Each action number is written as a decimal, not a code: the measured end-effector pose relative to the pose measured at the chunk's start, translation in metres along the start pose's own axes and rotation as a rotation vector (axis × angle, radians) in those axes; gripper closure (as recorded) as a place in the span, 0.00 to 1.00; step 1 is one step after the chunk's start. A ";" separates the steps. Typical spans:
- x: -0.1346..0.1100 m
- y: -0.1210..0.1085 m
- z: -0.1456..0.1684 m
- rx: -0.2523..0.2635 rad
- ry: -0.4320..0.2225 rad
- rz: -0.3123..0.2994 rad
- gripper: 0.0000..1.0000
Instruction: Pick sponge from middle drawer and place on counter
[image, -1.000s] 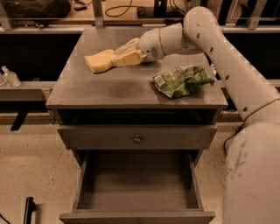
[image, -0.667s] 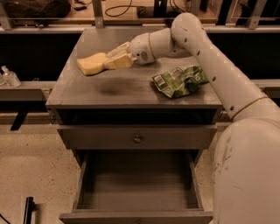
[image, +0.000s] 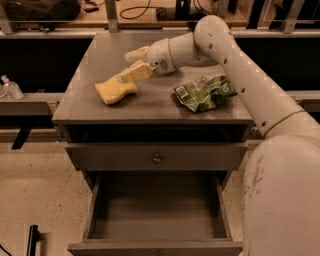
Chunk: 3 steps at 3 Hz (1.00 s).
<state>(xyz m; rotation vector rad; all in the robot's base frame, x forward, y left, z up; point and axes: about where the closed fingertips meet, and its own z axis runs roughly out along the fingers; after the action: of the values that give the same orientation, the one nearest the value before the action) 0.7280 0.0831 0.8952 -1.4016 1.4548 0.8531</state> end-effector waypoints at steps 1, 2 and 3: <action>0.000 0.000 0.001 -0.002 0.000 0.000 0.00; 0.001 0.004 0.000 -0.006 0.012 -0.012 0.00; 0.006 0.011 -0.024 0.022 0.056 -0.021 0.00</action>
Offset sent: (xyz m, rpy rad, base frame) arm -0.0075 -0.0089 -0.0007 -0.0324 -0.0230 0.0037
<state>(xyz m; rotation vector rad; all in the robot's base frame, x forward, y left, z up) 0.7137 0.0597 0.8965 -1.4319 1.4851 0.7878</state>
